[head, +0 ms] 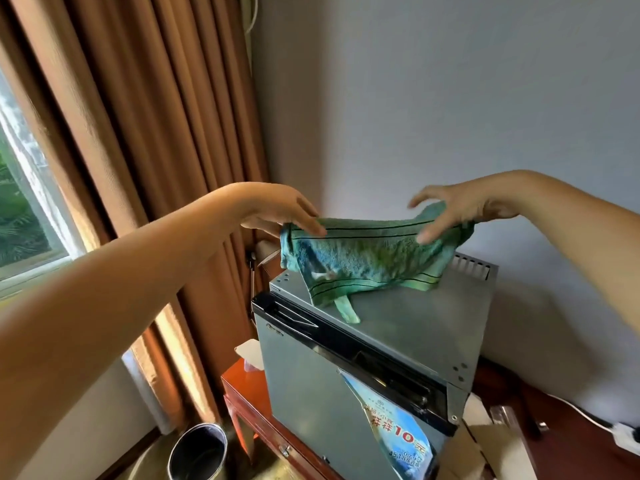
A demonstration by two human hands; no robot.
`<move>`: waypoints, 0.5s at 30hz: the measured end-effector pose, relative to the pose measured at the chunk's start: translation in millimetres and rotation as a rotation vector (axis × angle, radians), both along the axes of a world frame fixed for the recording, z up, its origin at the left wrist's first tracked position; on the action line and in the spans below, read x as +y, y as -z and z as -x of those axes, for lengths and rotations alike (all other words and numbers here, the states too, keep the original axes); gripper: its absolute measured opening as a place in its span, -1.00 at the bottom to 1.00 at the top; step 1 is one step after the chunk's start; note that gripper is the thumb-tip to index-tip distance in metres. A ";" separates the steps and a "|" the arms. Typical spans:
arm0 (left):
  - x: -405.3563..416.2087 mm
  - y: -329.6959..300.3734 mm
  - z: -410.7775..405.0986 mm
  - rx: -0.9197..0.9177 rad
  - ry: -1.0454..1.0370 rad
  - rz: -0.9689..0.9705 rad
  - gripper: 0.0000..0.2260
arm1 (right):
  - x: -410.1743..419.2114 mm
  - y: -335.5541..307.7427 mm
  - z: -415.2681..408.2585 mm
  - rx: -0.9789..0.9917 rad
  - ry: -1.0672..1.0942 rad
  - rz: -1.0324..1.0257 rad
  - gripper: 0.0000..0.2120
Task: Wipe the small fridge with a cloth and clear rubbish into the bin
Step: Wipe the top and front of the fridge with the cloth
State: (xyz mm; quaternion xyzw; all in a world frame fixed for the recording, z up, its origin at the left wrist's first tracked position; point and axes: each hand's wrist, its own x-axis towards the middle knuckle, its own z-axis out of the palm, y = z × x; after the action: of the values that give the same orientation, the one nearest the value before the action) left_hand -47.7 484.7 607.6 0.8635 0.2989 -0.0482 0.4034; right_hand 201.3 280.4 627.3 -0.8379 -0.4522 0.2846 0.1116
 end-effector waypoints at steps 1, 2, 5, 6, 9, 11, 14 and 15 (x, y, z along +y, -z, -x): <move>-2.0 1.1 -3.9 0.068 0.048 -0.240 -0.66 | 0.9 0.2 1.9 -0.134 -0.081 0.079 -0.47; -3.9 1.9 -7.6 0.103 0.080 -0.480 -0.69 | 3.3 0.5 3.4 -0.246 -0.128 0.106 -0.64; -5.5 -3.5 -8.6 0.019 0.070 -0.671 -0.76 | 4.3 -5.4 2.5 -0.261 -0.163 0.042 -0.85; 0.8 -7.1 -5.4 -0.033 0.069 -0.537 -0.78 | 1.2 -9.0 0.1 -0.169 -0.143 -0.020 -0.86; 15.9 -15.8 5.9 -0.257 0.048 0.108 -0.74 | -12.3 -13.6 -14.5 0.283 0.035 -0.294 -0.84; 24.4 -10.7 3.2 -0.355 -0.018 0.375 -0.76 | -14.9 -9.1 -21.9 0.482 0.142 -0.381 -0.75; 27.5 16.6 -17.9 -0.301 -0.169 0.413 -0.81 | -7.7 17.4 -31.8 0.471 0.249 -0.315 -0.73; 26.8 30.9 -27.0 -0.258 -0.207 0.396 -0.78 | -5.2 30.1 -32.8 0.422 0.273 -0.255 -0.74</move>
State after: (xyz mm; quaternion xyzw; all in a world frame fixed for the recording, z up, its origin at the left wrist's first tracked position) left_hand -20.7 511.4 576.7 0.7316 0.3166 0.0463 0.6020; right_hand 234.1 275.2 597.3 -0.7924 -0.3340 0.3759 0.3454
